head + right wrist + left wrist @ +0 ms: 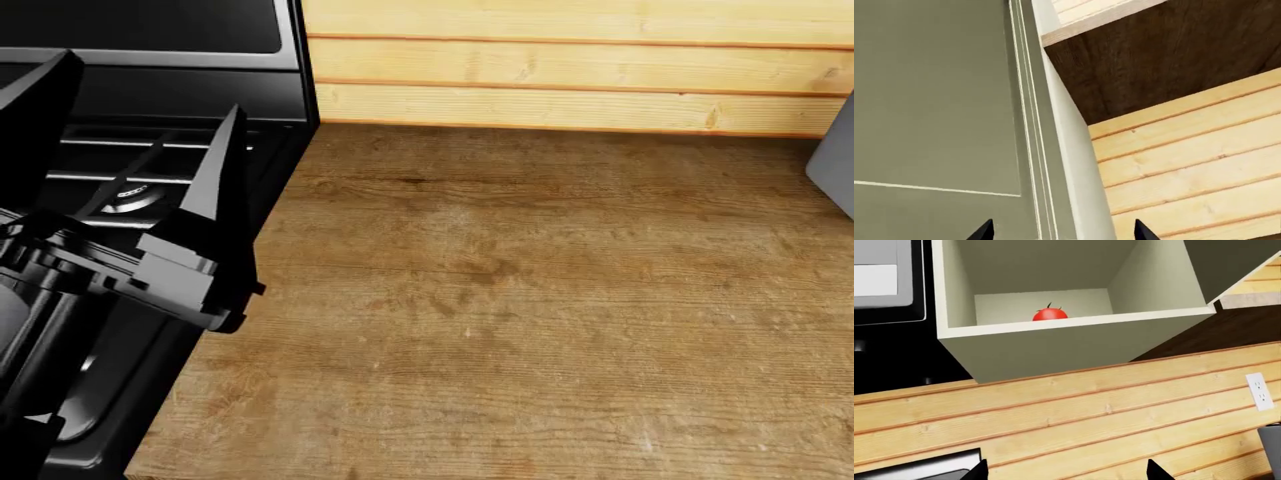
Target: Pick the tomato, carrot from the counter and place them in the cabinet. Then close the cabinet.
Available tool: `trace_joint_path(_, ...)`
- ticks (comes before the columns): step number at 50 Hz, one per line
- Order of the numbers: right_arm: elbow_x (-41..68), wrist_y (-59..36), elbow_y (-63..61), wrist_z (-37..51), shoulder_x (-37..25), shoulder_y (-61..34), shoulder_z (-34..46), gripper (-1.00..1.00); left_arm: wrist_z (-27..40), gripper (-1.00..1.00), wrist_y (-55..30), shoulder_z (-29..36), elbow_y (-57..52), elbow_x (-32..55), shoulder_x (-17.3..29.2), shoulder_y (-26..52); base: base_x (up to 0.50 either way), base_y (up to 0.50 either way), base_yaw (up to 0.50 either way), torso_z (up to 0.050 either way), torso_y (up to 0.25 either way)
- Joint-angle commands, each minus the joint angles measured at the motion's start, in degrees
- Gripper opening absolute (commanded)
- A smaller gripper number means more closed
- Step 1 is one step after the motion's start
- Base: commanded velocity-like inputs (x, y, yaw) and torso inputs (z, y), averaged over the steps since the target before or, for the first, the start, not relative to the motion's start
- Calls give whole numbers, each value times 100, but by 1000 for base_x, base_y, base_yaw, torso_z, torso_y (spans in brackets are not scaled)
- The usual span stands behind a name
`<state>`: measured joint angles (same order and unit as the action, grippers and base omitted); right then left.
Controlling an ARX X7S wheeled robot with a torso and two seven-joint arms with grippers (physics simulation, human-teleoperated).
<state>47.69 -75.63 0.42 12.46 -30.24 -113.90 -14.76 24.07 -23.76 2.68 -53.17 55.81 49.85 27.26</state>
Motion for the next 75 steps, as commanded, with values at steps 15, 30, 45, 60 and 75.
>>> trace_joint_path(15,-551,179,1834,-895,914,-983,1490,100,36,100,33,-11,4,92,41,47,0,0,1,0,0)
trace_joint_path(30,-1212,1072,3176,-1600,1361,-1058,2670,100,-13,100,137,-59,36,80,52,-38,4,2,5,0,0)
trace_joint_path(45,-2319,1832,4604,-2354,1805,-1455,4410,100,-93,100,267,-158,103,57,95,-171,2,2,3,0,0)
trace_joint_path(60,-3191,2451,6524,-2604,2390,-1889,5429,100,-122,100,338,-234,149,81,149,-236,3,1,2,0,0)
trace_joint_path(75,-4224,2589,7452,-2501,2737,-1979,5590,100,-146,100,399,-293,165,97,203,-293,4,1,1,0,0)
